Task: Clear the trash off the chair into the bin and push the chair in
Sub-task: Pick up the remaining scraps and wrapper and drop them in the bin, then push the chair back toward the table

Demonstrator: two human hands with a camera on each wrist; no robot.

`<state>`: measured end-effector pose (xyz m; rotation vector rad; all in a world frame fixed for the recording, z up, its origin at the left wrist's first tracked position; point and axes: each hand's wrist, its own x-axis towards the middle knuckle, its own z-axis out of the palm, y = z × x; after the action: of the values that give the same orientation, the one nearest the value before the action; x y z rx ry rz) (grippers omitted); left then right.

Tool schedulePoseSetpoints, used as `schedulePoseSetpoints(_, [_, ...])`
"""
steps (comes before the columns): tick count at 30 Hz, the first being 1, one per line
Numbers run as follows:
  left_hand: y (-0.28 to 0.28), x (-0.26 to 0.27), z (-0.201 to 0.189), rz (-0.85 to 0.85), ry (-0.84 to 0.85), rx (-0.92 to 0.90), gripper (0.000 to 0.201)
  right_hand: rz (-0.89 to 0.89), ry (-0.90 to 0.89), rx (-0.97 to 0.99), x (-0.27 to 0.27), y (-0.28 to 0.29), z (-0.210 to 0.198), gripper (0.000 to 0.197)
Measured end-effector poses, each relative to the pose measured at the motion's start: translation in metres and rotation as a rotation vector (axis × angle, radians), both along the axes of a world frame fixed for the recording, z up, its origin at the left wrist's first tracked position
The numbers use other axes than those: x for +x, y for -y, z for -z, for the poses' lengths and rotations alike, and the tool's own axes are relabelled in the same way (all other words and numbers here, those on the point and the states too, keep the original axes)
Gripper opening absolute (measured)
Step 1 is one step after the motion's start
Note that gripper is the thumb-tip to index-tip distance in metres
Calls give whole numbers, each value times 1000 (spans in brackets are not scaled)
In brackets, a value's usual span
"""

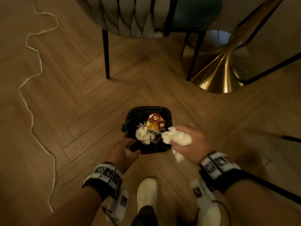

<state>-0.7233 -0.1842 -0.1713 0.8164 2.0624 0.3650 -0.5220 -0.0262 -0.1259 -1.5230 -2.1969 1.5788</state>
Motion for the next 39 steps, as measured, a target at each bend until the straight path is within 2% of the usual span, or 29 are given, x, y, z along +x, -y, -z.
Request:
schedulePoseSetpoints(2, [22, -3, -1, -34, -3, 17, 34, -174, 19, 111, -38, 3, 36, 52])
schedulePoseSetpoints(4, [40, -6, 2, -39, -1, 21, 31, -329, 162, 209, -67, 6, 77, 59])
schedulePoseSetpoints(6, [52, -8, 5, -48, -13, 39, 29, -451, 349, 216, -88, 10, 104, 71])
schedulePoseSetpoints(9, [58, -8, 2, -71, -44, 55, 28, -504, 467, 95, -97, 11, 118, 96])
schedulePoseSetpoints(11, [56, -7, -6, -88, -36, 53, 27, -496, 433, 94, -91, 12, 107, 98])
schedulePoseSetpoints(14, [45, 0, -33, -65, -2, 47, 27, -480, 403, 105, -70, 13, 68, 84])
schedulePoseSetpoints(17, [31, 9, -72, 27, 25, 11, 28, -458, 435, 38, -36, 15, 7, 77])
schedulePoseSetpoints(22, [6, 38, -178, 261, 120, -43, 24, -430, 504, -115, 44, 30, -137, 60])
schedulePoseSetpoints(26, [-8, 82, -266, 416, 139, 28, 12, -296, 555, -163, 125, 55, -233, 53])
schedulePoseSetpoints(28, [-12, 109, -299, 492, 131, 49, 13, -202, 550, -135, 167, 71, -269, 48])
schedulePoseSetpoints(31, [-12, 159, -340, 650, 124, 28, 11, -72, 531, -129, 233, 107, -304, 42])
schedulePoseSetpoints(34, [-1, 222, -371, 759, 73, 67, 10, 24, 518, -143, 302, 146, -323, 38])
schedulePoseSetpoints(39, [40, 336, -401, 829, 21, -13, 13, 117, 492, -117, 421, 209, -342, 32])
